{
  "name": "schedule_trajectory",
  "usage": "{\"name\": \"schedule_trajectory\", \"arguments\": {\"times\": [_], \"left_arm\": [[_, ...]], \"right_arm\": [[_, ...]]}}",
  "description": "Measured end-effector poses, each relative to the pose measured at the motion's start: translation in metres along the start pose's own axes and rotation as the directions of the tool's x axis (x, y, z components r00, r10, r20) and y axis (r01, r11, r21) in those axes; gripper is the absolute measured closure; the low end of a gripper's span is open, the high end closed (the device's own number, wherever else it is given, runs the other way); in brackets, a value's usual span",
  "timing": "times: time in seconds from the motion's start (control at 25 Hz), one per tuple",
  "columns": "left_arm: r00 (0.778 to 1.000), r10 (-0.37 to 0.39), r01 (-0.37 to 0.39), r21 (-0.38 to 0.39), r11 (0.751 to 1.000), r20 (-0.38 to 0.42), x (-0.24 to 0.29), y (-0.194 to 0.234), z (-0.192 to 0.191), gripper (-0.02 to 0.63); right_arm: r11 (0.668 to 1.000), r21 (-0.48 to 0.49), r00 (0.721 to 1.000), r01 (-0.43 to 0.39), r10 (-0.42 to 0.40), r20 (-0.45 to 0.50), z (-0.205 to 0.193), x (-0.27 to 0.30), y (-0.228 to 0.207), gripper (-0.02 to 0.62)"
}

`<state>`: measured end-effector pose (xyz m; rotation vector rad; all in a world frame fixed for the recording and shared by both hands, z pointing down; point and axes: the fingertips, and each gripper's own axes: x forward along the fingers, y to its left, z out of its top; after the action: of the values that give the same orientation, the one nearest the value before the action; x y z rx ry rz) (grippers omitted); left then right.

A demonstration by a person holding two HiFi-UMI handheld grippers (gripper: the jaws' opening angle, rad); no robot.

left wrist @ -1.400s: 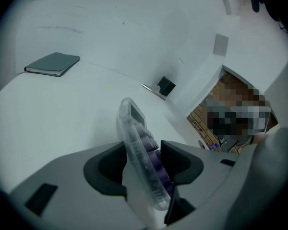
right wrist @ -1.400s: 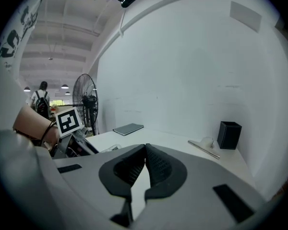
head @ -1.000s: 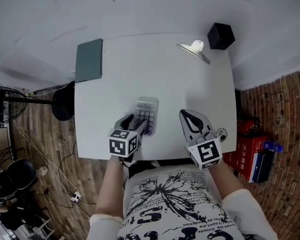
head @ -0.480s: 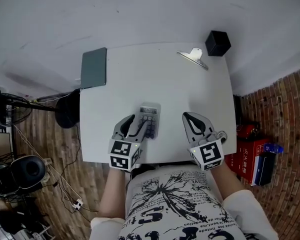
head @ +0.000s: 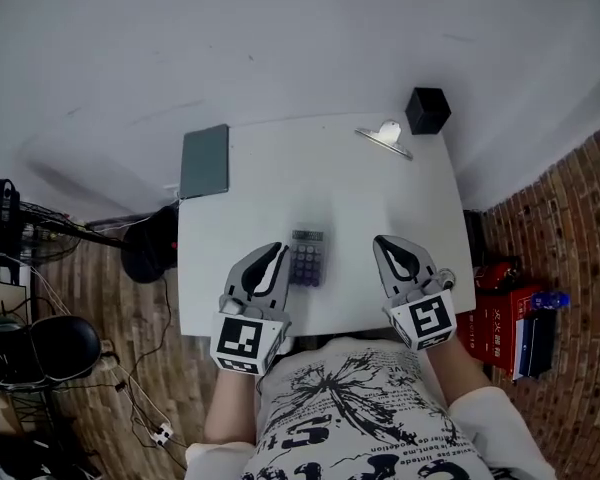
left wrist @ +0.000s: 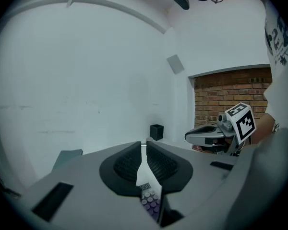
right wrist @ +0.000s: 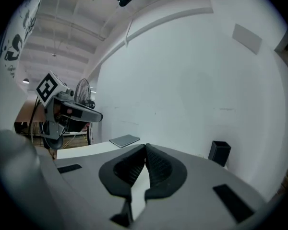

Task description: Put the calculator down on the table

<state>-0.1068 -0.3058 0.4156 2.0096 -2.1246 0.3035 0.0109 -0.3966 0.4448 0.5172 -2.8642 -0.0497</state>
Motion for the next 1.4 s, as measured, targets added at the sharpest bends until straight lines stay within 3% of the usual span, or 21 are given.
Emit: {"name": "schedule_trajectory", "arguments": {"times": [0.12,0.36,0.8,1.4], "left_arm": [[0.997,0.002,-0.004,0.028,1.0,0.071,-0.017,-0.003,0.021,0.589],[0.978,-0.038,0.031,0.042,0.999,0.204,-0.043,-0.006,0.048,0.592],[0.969,-0.075,0.065,0.052,0.997,0.233,-0.071,-0.006,0.055,0.594],[0.97,-0.038,0.031,0.032,0.999,0.241,-0.085,0.004,0.056,0.593]], "right_arm": [[1.0,-0.008,0.999,0.02,-0.019,0.034,0.014,-0.01,0.006,0.58],[0.997,-0.018,0.994,0.081,-0.079,0.079,0.04,-0.024,0.014,0.581],[0.997,-0.026,0.992,0.078,-0.075,0.099,0.053,-0.037,0.04,0.582],[0.994,-0.018,0.992,0.11,-0.108,0.071,0.05,-0.028,0.046,0.582]]}}
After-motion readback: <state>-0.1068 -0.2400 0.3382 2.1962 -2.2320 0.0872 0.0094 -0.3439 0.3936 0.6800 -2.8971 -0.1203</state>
